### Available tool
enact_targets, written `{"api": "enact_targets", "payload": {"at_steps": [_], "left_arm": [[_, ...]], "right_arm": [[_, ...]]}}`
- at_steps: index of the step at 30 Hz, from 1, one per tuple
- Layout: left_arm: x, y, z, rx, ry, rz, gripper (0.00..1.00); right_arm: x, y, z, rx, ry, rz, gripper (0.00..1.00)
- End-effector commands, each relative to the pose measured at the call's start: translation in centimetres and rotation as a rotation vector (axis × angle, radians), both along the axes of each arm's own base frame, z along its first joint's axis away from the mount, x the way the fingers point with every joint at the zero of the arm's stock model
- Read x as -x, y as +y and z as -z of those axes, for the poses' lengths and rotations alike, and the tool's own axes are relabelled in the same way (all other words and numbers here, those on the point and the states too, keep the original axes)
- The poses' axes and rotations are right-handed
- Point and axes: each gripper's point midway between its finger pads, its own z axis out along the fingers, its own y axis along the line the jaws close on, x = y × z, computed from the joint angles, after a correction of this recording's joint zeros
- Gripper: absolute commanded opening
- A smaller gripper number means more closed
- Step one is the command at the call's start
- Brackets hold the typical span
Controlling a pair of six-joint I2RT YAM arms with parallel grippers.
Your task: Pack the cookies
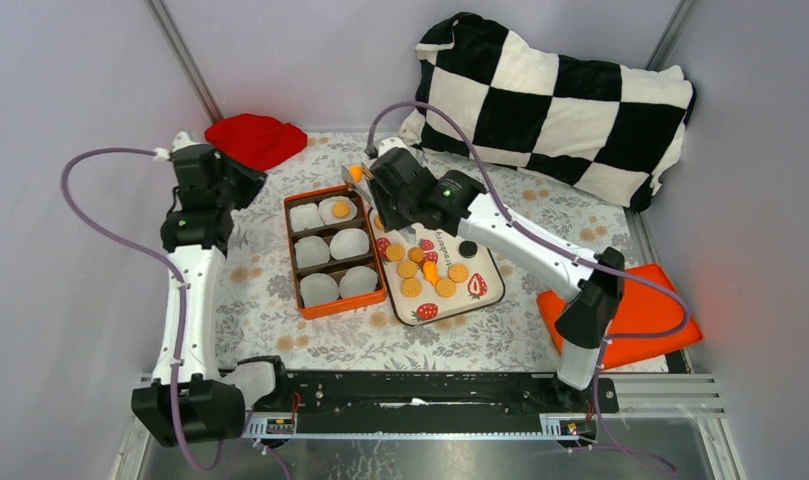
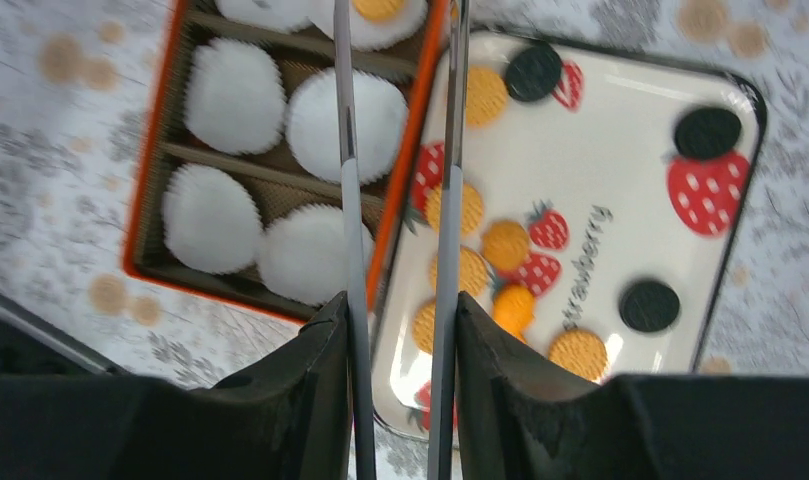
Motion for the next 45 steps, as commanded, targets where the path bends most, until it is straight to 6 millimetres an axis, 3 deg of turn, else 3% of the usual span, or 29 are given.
{"api": "enact_targets", "payload": {"at_steps": [1, 5, 8, 16, 19, 21, 23, 27, 32, 34, 38, 40, 45], "left_arm": [[1.2, 4.1, -1.9, 0.025, -0.017, -0.157, 0.22], [2.4, 5.7, -3.7, -0.024, -0.061, -0.217, 0.23], [3.1, 6.1, -4.0, -0.066, -0.063, -0.227, 0.24], [3.3, 5.9, -2.8, -0.087, -0.040, -0.197, 0.24], [3.1, 5.5, -2.6, -0.080, -0.037, -0.172, 0.24], [3.1, 5.5, -2.7, -0.084, -0.039, -0.168, 0.24], [3.1, 5.4, -2.9, -0.091, -0.046, -0.163, 0.25], [3.0, 5.3, -3.1, -0.100, -0.055, -0.145, 0.25], [2.9, 4.7, -3.0, -0.095, -0.068, -0.115, 0.27], [2.8, 4.4, -2.9, -0.089, -0.071, -0.096, 0.27], [2.7, 4.2, -2.9, -0.085, -0.077, -0.080, 0.27], [2.8, 4.1, -3.2, -0.084, -0.084, -0.077, 0.27], [2.7, 3.5, -2.9, -0.063, -0.091, -0.053, 0.27]], "right_arm": [[-0.6, 5.4, -1.1, -0.076, -0.010, -0.130, 0.00], [-1.3, 9.9, -0.1, -0.092, 0.010, -0.216, 0.00], [-1.9, 12.0, 1.5, -0.079, 0.026, -0.243, 0.00], [-2.5, 14.2, 5.4, -0.078, 0.064, -0.274, 0.00], [-2.6, 14.5, 6.3, -0.077, 0.068, -0.271, 0.06], [-2.7, 14.6, 6.4, -0.086, 0.060, -0.270, 0.18], [-2.9, 14.7, 6.2, -0.098, 0.045, -0.265, 0.35], [-3.1, 14.8, 5.8, -0.107, 0.030, -0.266, 0.46], [-3.4, 14.4, 5.6, -0.093, 0.011, -0.252, 0.46], [-3.5, 14.4, 5.2, -0.102, 0.001, -0.250, 0.51], [-3.3, 13.8, 3.2, -0.125, -0.023, -0.238, 0.43], [-2.8, 12.7, 1.4, -0.135, -0.048, -0.226, 0.42], [-1.5, 7.7, -2.0, -0.131, -0.134, -0.167, 0.38]]}}
